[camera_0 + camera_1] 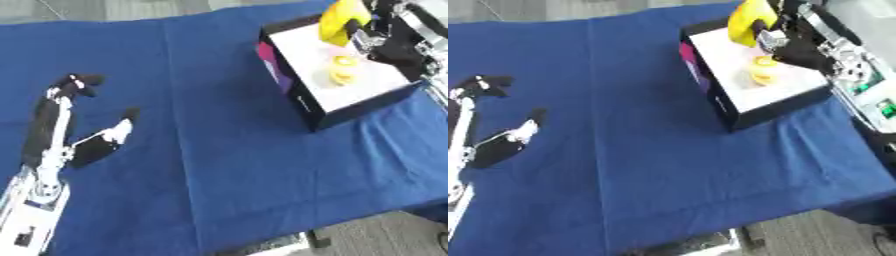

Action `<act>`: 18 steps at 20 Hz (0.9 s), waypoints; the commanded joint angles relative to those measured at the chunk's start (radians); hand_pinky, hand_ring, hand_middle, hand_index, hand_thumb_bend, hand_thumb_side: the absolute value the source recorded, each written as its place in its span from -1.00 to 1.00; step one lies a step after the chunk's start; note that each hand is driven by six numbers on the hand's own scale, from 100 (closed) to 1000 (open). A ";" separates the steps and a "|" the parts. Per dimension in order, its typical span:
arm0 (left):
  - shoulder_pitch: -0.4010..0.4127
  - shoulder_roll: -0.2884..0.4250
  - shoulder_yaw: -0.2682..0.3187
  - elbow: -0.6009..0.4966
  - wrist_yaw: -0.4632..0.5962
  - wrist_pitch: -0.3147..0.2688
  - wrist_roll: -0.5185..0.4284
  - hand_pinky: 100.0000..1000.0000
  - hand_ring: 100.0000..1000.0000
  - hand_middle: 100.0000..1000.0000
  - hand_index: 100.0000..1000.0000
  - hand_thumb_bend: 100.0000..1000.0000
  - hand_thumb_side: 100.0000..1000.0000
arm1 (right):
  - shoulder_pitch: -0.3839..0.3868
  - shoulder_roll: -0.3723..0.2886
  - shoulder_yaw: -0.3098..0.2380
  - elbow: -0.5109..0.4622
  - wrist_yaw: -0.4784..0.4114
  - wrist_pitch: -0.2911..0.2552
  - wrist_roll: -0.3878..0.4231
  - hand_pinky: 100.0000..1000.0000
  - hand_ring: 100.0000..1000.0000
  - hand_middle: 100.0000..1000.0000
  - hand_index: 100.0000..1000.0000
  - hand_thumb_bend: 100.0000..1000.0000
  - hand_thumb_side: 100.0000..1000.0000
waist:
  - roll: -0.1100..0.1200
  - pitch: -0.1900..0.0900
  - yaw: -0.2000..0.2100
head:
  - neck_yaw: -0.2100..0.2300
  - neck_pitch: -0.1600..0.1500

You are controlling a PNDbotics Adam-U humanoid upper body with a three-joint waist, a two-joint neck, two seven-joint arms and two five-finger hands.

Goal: Pick up the objects with one hand, pass them to the other hand, and then place them into the box on the other side of the table.

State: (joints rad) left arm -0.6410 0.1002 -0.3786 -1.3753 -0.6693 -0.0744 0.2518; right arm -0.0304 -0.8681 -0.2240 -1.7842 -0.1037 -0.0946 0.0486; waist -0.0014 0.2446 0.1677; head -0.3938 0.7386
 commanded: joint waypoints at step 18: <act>-0.004 0.004 0.003 -0.023 0.006 -0.005 0.004 0.57 0.20 0.28 0.52 -0.15 0.00 | 0.041 0.008 -0.035 0.151 0.229 -0.039 -0.125 0.67 1.00 0.64 0.96 -1.00 -0.64 | 0.010 -0.024 0.005 | -0.024 -0.021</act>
State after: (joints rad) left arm -0.6339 0.0999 -0.3790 -1.3788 -0.6689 -0.0769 0.2536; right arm 0.0148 -0.8384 -0.2407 -1.6317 0.1119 -0.1318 -0.0659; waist -0.0014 0.2446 0.1733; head -0.4129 0.7316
